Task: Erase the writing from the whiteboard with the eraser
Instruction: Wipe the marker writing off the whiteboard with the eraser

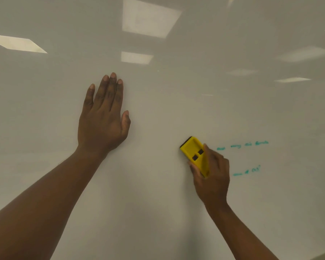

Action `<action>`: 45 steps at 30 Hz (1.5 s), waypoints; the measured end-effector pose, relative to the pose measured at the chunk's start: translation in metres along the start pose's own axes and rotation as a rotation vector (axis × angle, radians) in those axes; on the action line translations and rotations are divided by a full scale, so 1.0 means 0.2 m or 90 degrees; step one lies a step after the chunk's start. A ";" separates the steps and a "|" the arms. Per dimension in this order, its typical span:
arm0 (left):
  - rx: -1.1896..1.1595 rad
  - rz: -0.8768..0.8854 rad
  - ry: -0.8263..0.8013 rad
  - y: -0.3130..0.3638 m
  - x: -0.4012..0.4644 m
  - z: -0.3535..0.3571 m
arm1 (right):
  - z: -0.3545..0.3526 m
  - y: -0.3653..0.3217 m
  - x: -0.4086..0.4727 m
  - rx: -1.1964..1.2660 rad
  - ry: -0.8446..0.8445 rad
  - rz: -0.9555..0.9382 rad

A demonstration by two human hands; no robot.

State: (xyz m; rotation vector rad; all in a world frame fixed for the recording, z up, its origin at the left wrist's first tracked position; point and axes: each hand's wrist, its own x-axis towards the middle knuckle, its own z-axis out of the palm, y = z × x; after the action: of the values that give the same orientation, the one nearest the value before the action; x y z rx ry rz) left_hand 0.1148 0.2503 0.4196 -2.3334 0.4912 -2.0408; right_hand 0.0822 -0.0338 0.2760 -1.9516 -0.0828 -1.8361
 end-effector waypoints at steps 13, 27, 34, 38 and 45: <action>0.002 -0.020 -0.024 0.03 0.01 -0.03 | -0.18 0.39 0.29 -0.047 0.006 0.128; -0.018 0.082 -0.061 0.78 0.10 0.04 | -0.34 0.73 0.33 -0.024 -0.175 -0.208; 0.005 0.071 -0.110 0.91 0.07 0.15 | -0.46 0.99 0.54 -0.047 -0.164 -0.211; 0.021 0.090 -0.112 0.89 0.04 0.20 | -0.53 1.16 0.60 -0.061 -0.140 -0.149; 0.051 0.090 -0.093 0.90 0.02 0.24 | -0.52 1.24 0.36 -0.051 -0.072 0.099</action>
State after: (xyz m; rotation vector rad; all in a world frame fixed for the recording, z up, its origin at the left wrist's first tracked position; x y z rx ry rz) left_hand 0.1197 0.0689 0.3801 -2.3084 0.5410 -1.7800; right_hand 0.0797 -0.3121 0.2758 -2.0547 0.1067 -1.6528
